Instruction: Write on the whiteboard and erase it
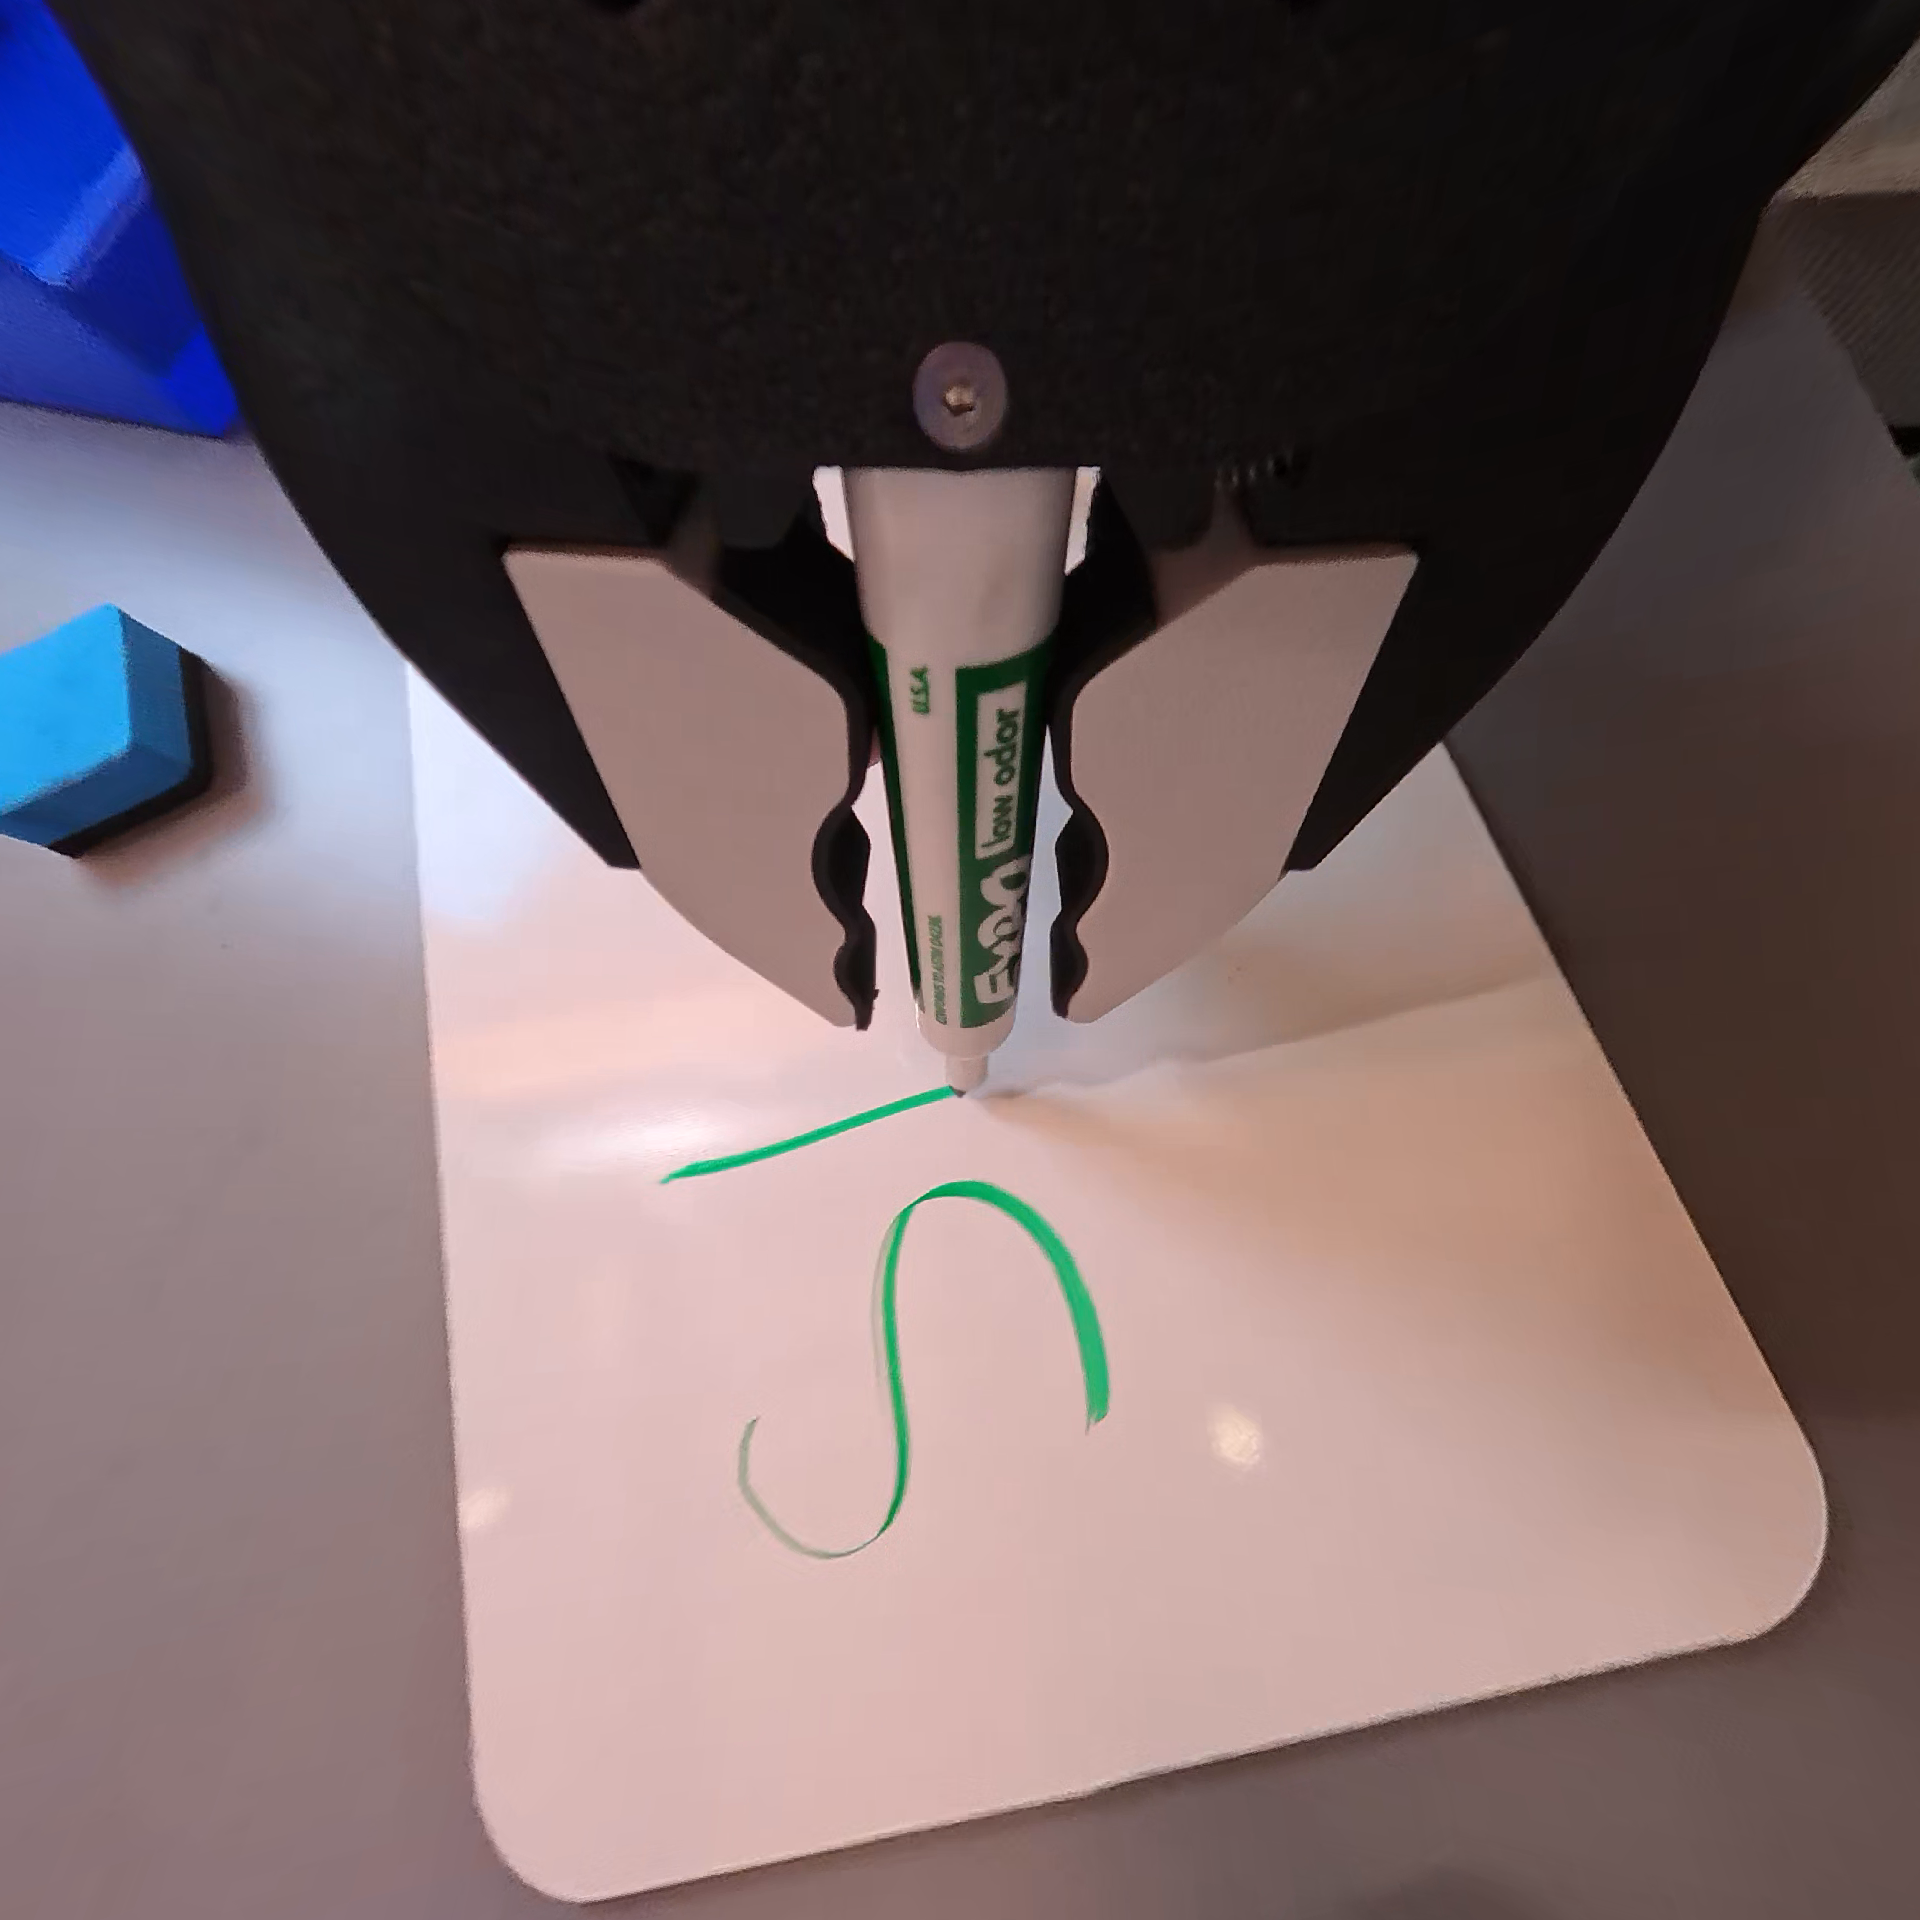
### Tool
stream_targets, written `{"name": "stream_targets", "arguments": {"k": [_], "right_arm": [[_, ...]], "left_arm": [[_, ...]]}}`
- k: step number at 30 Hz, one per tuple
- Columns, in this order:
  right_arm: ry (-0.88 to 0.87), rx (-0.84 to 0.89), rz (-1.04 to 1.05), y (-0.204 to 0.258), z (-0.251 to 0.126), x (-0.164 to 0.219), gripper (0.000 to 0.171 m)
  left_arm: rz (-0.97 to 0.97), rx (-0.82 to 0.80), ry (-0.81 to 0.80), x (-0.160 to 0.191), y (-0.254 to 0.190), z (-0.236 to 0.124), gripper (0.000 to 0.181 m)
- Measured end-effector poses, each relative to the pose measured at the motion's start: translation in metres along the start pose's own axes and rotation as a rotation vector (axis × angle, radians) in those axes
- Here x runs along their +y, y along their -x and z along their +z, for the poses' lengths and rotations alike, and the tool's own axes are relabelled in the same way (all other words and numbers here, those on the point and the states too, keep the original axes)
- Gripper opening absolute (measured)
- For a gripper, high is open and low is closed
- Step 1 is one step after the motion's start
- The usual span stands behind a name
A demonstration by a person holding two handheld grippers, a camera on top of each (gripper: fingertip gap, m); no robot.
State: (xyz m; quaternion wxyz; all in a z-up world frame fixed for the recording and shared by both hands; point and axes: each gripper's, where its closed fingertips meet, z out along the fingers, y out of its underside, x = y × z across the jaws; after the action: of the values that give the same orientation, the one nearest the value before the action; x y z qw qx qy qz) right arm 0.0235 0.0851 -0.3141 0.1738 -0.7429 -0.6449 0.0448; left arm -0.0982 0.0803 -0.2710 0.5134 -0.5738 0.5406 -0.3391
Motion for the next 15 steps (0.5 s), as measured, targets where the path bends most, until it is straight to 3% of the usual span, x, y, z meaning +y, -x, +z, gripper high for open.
{"name": "stream_targets", "arguments": {"k": [7, 15], "right_arm": [[-0.075, 0.071, 0.044, -0.050, 0.004, -0.023, 0.033], [-0.067, 0.045, 0.021, -0.054, 0.021, -0.034, 0.033]], "left_arm": [[0.002, 0.002, 0.000, 0.000, -0.001, 0.000, 0.020], [-0.002, 0.003, -0.003, -0.001, -0.001, 0.000, 0.020]]}}
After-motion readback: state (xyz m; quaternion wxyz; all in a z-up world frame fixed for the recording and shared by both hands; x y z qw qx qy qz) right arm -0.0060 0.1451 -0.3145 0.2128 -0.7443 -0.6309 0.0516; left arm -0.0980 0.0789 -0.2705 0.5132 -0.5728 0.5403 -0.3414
